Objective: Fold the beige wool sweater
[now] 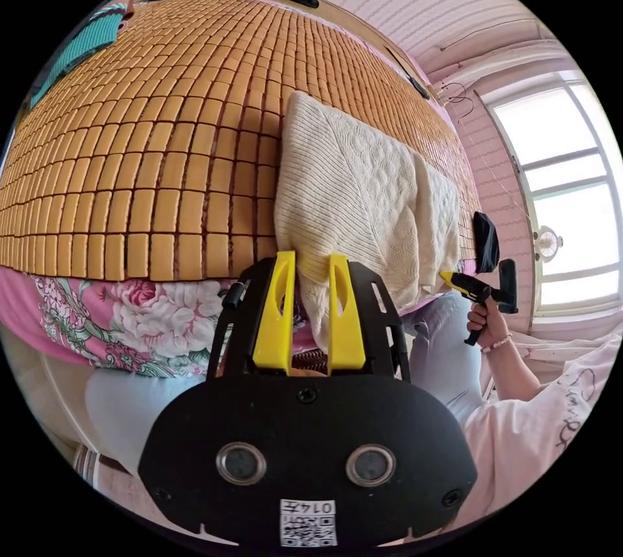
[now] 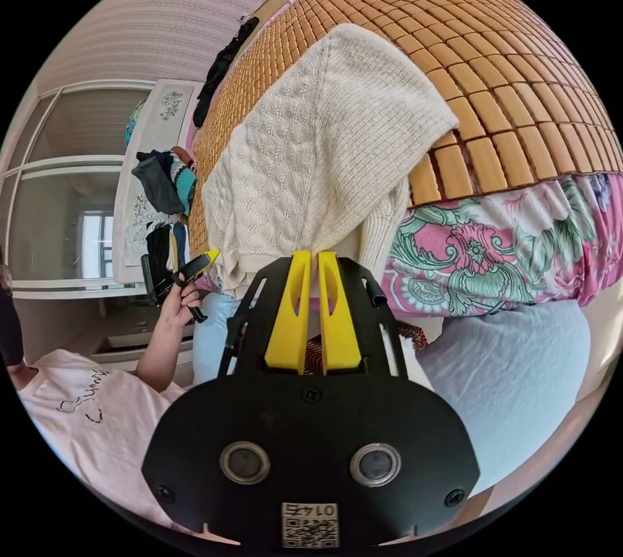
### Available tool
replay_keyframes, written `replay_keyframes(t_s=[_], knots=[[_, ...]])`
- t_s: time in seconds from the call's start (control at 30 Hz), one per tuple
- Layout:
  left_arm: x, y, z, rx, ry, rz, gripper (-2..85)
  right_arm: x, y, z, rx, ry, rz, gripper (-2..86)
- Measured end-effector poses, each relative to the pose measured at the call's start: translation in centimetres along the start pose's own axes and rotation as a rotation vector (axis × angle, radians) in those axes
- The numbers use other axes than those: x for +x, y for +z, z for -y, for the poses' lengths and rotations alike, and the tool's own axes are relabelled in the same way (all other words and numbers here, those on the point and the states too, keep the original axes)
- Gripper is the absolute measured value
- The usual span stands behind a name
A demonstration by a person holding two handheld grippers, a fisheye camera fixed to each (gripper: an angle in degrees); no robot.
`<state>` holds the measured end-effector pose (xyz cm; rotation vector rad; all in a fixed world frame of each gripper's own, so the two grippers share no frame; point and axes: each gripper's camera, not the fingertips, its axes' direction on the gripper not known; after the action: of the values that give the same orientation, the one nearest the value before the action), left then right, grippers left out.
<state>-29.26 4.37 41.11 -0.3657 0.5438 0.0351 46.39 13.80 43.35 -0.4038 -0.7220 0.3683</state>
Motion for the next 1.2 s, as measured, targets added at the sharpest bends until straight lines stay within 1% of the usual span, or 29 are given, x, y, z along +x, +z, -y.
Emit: replay_keyframes(t_s=[0.07,0.13,0.23,0.33,0.4,0.47,0.6,0.73,0.83,0.9,0.97,1.07,1.13,1.17,1.2], knots=[[0.2,-0.6,-0.3,0.007,0.02,0.0,6.1,-0.1,-0.9,-0.1,0.002,-0.01,0.012,1.6],[0.6,-1.5,-0.7,0.023,0.041,0.0,5.2,-0.5,-2.7,-0.3,0.005,-0.042,-0.052,1.1],[2.2,-3.8,-1.4,0.012,0.107,0.004,5.0,-0.9,-5.1,-0.1,-0.017,-0.072,-0.087,0.7],[4.5,-5.5,-2.2,-0.024,0.197,0.078,4.3,-1.7,-6.0,0.6,-0.078,-0.098,-0.077,0.6],[5.7,-5.9,-2.8,-0.038,0.257,0.183,1.7,-2.2,-5.7,1.0,-0.113,-0.113,-0.11,0.6],[6.1,-5.6,-3.0,-0.042,0.285,0.184,0.5,-2.6,-4.6,1.5,-0.159,-0.121,-0.135,0.6],[6.4,-5.3,-3.4,-0.054,0.26,0.075,-0.6,-3.5,-1.7,2.0,-0.245,-0.126,-0.188,0.6],[6.6,-7.3,-4.9,-0.065,0.241,0.037,-0.7,-5.0,-2.4,2.0,-0.266,-0.14,-0.208,0.7],[6.6,-5.8,-5.5,-0.14,0.261,0.077,-0.2,-5.1,-1.9,2.2,-0.29,-0.126,-0.261,0.9],[6.0,-2.3,-5.2,-0.226,0.189,0.109,1.4,-5.2,-0.5,2.5,-0.316,-0.123,-0.274,1.0],[5.8,-0.7,-4.8,-0.295,0.143,0.094,3.5,-5.7,0.5,2.7,-0.353,-0.122,-0.274,1.3],[6.3,-2.6,-5.3,-0.241,0.161,0.09,5.1,-7.6,-0.5,2.9,-0.336,-0.15,-0.354,1.9],[6.4,-4.9,-5.6,-0.181,0.17,0.127,6.1,-9.0,-2.4,3.3,-0.268,-0.162,-0.395,2.0],[6.6,-6.6,-5.6,-0.114,0.186,0.187,6.2,-9.4,-2.9,3.5,-0.238,-0.168,-0.396,1.8],[6.7,-8.2,-5.4,-0.041,0.196,0.254,6.3,-10.5,-3.8,4.0,-0.169,-0.194,-0.388,1.4]])
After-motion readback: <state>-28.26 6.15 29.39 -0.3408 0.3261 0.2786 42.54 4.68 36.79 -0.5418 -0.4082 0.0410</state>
